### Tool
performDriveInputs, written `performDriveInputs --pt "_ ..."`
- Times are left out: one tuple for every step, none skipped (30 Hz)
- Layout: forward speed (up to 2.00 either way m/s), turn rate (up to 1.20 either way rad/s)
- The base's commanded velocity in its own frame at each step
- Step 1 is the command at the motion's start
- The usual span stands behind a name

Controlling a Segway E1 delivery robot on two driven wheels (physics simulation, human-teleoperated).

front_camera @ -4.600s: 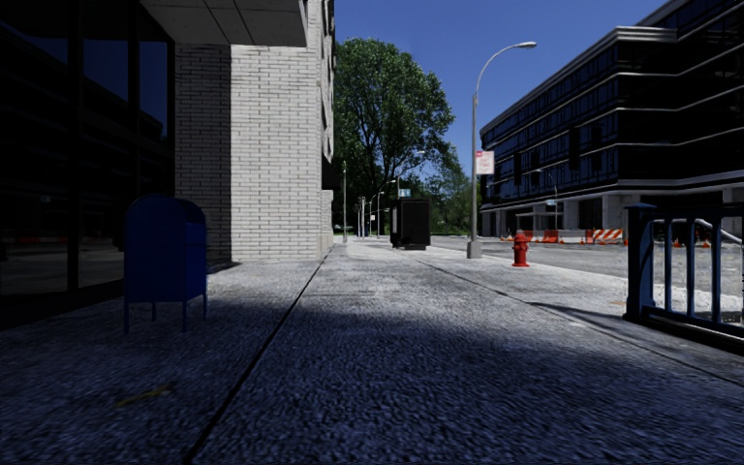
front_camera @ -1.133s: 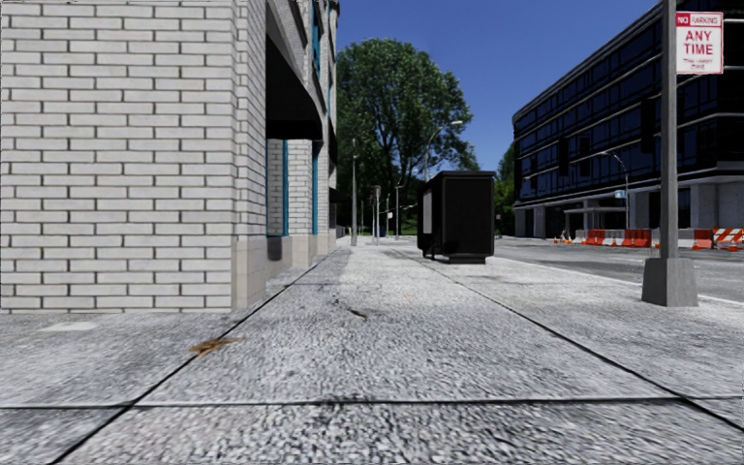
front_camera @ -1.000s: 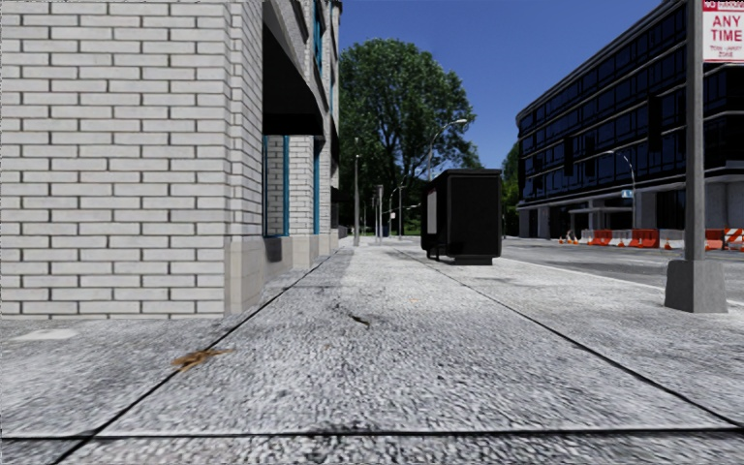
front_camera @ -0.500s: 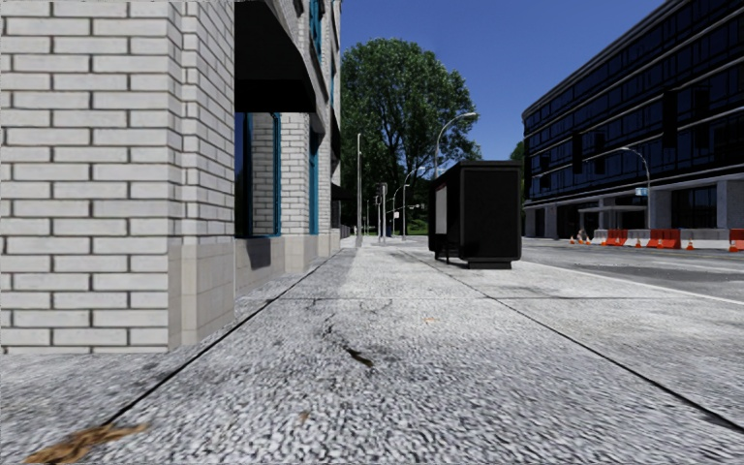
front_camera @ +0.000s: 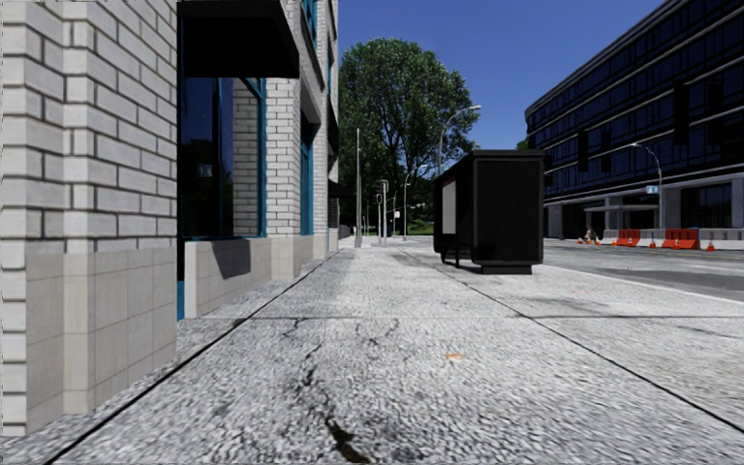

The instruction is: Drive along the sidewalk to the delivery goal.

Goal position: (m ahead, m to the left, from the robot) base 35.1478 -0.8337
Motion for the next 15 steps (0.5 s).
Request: performDriveInputs --pt "2.00 0.00" --pt "2.00 0.00" --pt "2.00 0.00" --pt "2.00 0.00" --pt "2.00 0.00" --pt "2.00 0.00" --pt "2.00 0.01" --pt "2.00 0.07" --pt "2.00 0.11" --pt "2.00 0.11" --pt "2.00 0.12" --pt "2.00 0.13" --pt "2.00 0.13" --pt "2.00 0.13" --pt "2.00 0.13"
